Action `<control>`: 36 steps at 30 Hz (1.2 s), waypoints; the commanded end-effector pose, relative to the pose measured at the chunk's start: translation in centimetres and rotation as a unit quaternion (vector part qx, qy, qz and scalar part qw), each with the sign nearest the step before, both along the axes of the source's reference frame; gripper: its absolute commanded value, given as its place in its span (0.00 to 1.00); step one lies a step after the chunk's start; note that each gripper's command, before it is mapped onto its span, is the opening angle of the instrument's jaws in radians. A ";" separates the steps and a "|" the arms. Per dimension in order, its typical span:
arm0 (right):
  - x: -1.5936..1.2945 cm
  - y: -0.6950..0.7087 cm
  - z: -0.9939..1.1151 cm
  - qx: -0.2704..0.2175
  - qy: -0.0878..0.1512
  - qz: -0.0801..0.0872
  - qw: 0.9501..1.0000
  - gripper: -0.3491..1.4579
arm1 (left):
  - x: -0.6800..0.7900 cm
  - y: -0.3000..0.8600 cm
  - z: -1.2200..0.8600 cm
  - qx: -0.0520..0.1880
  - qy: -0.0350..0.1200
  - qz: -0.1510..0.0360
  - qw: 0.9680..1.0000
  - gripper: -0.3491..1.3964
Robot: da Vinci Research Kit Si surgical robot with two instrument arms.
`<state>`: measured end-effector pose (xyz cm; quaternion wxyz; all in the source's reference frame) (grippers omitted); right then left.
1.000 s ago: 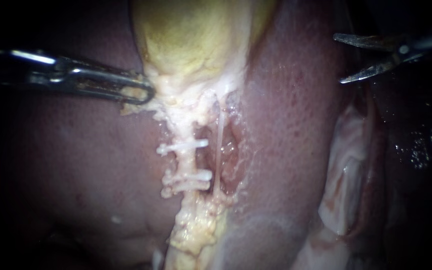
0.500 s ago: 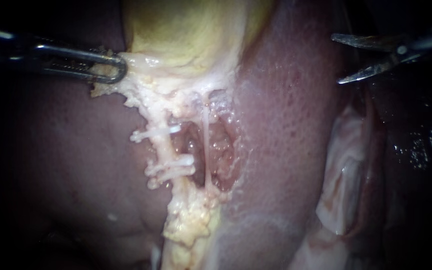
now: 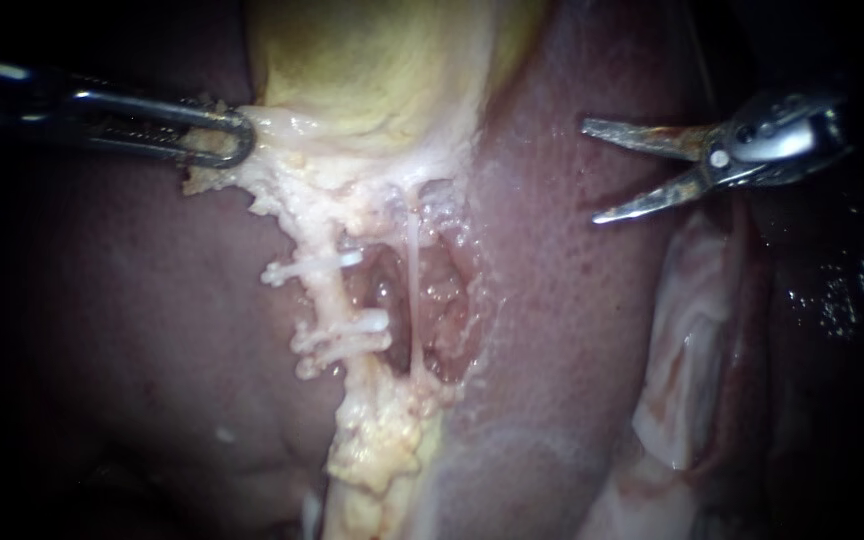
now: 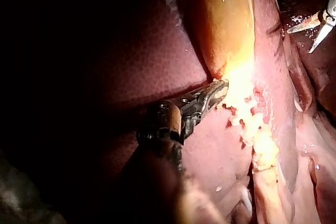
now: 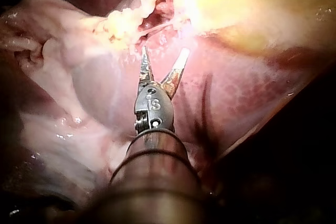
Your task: Go to the cutting position left tube
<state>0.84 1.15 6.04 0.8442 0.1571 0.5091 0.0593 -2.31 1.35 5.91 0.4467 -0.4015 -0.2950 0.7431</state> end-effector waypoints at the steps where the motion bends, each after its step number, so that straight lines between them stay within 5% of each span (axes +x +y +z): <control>1: 0.08 -0.06 0.05 0.009 0.005 -0.002 1.000 0.98 | 0.00 0.00 0.00 0.000 0.000 0.000 1.000 0.00; 18: 0.96 -0.80 0.83 0.094 0.036 -0.039 0.994 0.98 | 0.00 -0.01 -0.01 0.000 0.000 0.000 1.000 0.00; 36: 1.29 -0.90 1.35 0.123 0.049 -0.076 0.988 0.97 | 0.00 -0.01 -0.01 0.000 0.000 0.000 1.000 0.00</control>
